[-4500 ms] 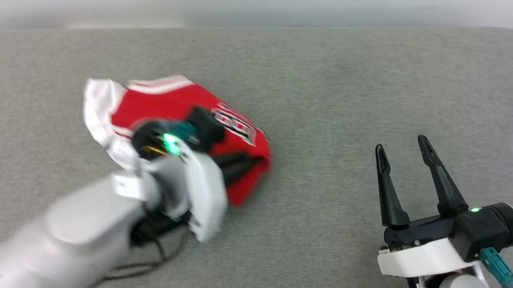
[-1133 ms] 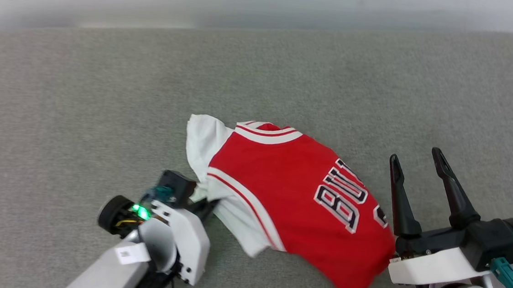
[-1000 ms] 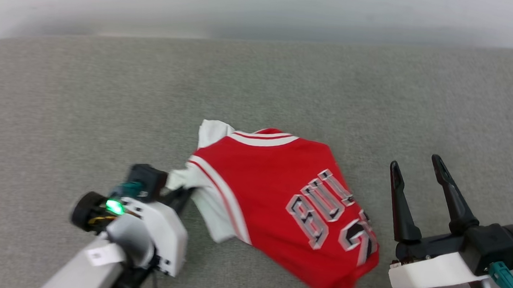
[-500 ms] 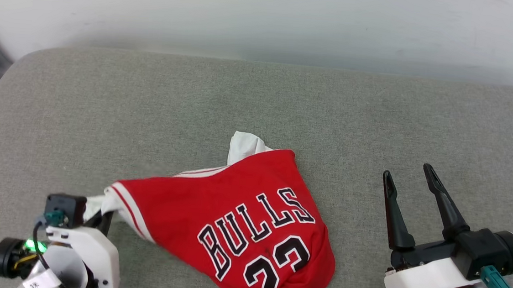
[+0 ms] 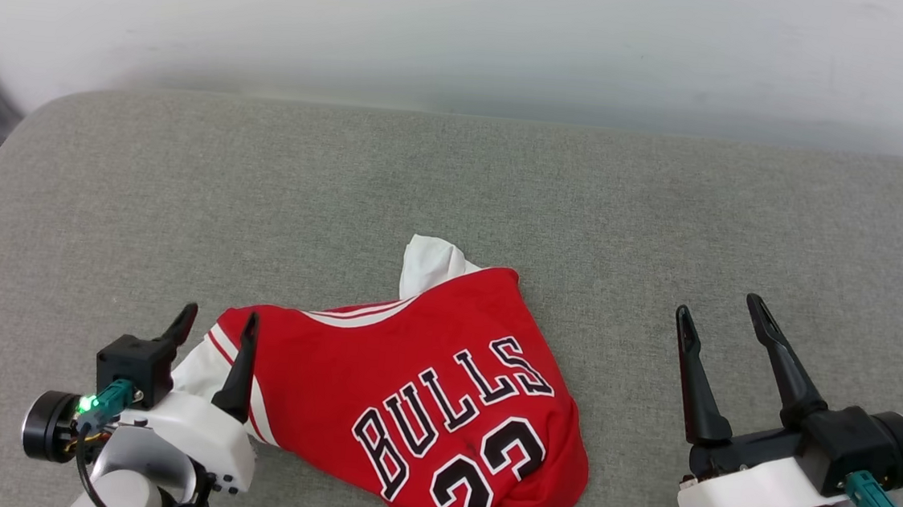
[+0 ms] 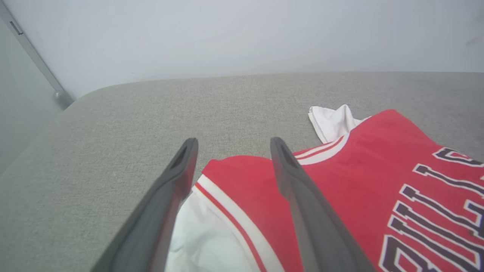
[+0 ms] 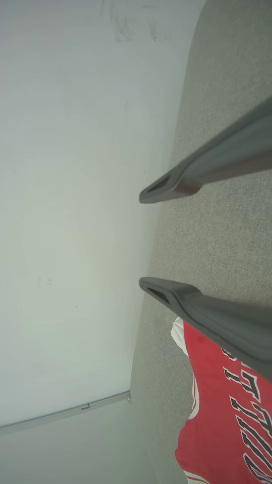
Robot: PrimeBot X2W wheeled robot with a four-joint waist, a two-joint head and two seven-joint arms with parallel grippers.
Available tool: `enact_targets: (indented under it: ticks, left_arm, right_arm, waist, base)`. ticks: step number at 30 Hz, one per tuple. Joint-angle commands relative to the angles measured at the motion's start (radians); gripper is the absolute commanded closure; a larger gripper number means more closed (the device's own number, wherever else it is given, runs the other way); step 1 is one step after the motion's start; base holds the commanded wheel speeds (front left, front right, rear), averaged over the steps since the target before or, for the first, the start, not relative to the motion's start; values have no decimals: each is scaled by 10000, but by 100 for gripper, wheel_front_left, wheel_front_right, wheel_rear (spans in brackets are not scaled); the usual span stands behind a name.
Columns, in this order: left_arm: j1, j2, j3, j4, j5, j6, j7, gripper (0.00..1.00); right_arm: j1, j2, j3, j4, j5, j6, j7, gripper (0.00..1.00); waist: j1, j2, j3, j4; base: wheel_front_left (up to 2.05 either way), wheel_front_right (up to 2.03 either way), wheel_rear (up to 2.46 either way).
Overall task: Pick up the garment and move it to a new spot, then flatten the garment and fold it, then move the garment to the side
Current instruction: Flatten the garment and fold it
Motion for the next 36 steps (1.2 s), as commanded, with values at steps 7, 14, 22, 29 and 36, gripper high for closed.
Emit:
enact_targets:
  ticks: [7,14,22,29,36]
  left_arm:
    - [-157,-139,-666,-1202,9,-952,-276,0]
    - [-1523,-252,-1670,-1711,-236,-1636,2276,0]
    - [-3515,-797,-2473,-323,-262,-1924,4904,0]
    - [-4373,-889,-2797,1330,122,-1836,5727,0]
    - [-4452,-907,-3170,2457,119,-2061,6263,0]
  right_arm:
    - [-18,12,143,-67,109,-3,-22,0]
    - [-173,13,162,-116,143,-3,-22,0]
    - [-517,13,639,-222,310,-3,-20,0]
    - [-587,13,738,-243,437,-3,-22,0]
    - [-650,13,777,-274,501,-3,-20,0]
  waist:
    - [0,-1,40,-311]
    - [0,-1,604,-812]
    - [0,-1,1443,-1619]
    - [0,-1,1853,-2092]
    - [0,-1,1997,-2202]
  base:
    - [0,0,0]
    - [0,0,0]
    - [0,0,0]
    - [0,0,0]
    - [0,0,0]
